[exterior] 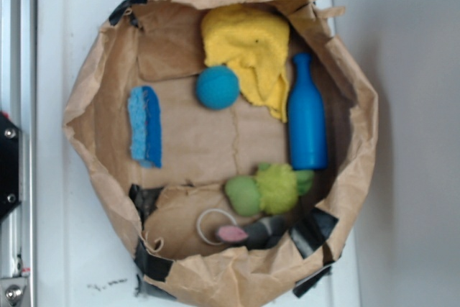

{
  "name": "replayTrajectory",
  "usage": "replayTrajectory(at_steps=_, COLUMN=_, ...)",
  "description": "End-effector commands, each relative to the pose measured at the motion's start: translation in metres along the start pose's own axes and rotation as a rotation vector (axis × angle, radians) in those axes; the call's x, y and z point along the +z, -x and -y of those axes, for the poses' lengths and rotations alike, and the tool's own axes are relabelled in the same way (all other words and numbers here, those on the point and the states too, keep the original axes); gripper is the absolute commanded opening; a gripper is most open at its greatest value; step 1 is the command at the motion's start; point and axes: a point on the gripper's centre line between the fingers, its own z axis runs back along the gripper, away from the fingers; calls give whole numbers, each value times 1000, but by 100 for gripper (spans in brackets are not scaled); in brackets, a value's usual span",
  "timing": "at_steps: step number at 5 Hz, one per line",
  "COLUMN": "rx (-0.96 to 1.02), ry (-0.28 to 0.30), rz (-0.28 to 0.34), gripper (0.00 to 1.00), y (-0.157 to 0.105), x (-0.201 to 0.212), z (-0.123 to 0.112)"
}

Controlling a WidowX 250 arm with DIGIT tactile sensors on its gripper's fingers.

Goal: Grab the blue sponge.

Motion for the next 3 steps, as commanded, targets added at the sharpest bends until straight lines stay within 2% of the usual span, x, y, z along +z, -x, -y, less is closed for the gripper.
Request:
replayTrajectory(at_steps=1, rx=0, ry=0, rz=0, gripper=100, y=0, x=0, z=0)
replayTrajectory(at_steps=2, rx=70, ry=-14, rz=-14, gripper=100, y=-26, x=-4, z=0)
replayTrajectory(at_steps=3, rx=121, ry=-30, rz=0, gripper=100, y=-55, x=-9, z=-6)
